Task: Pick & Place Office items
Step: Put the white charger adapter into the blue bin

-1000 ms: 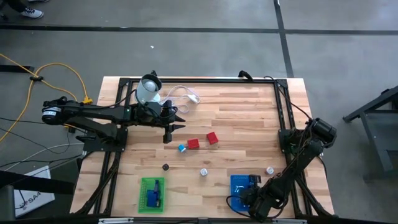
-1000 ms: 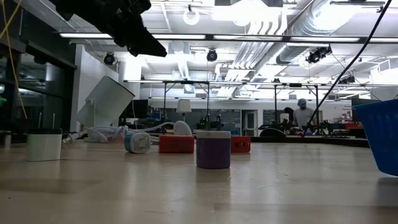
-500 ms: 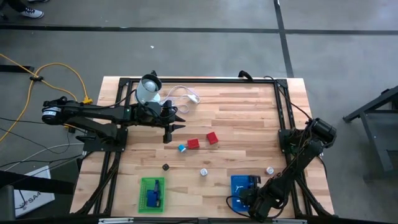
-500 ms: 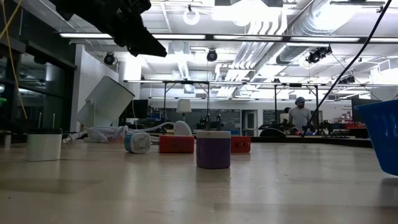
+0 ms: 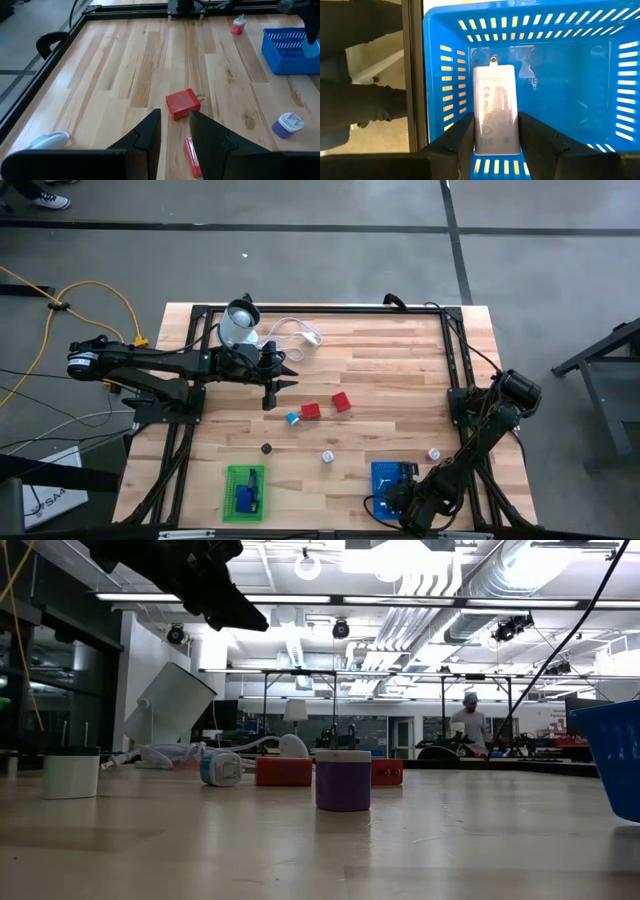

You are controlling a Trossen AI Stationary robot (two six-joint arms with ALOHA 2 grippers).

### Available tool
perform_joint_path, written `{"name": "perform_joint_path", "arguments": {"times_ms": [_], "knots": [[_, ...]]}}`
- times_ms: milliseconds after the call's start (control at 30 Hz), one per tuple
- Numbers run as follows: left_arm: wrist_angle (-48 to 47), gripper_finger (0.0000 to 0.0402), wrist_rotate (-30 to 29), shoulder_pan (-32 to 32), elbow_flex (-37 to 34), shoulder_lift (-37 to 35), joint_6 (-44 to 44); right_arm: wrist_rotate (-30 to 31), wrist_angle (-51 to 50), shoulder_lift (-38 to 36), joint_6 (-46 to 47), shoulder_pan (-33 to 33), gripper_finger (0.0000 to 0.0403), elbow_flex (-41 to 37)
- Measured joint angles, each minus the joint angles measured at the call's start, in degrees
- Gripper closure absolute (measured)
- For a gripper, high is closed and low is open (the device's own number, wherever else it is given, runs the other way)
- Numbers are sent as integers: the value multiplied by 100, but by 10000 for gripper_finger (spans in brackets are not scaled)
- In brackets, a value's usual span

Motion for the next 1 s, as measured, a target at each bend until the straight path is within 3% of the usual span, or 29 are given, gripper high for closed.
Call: {"name": "perform_joint_path", "arguments": {"times_ms": [1000], "knots": [[0, 304, -1, 2, 0, 0, 0, -11, 83, -4, -87, -15, 268, -2]]}}
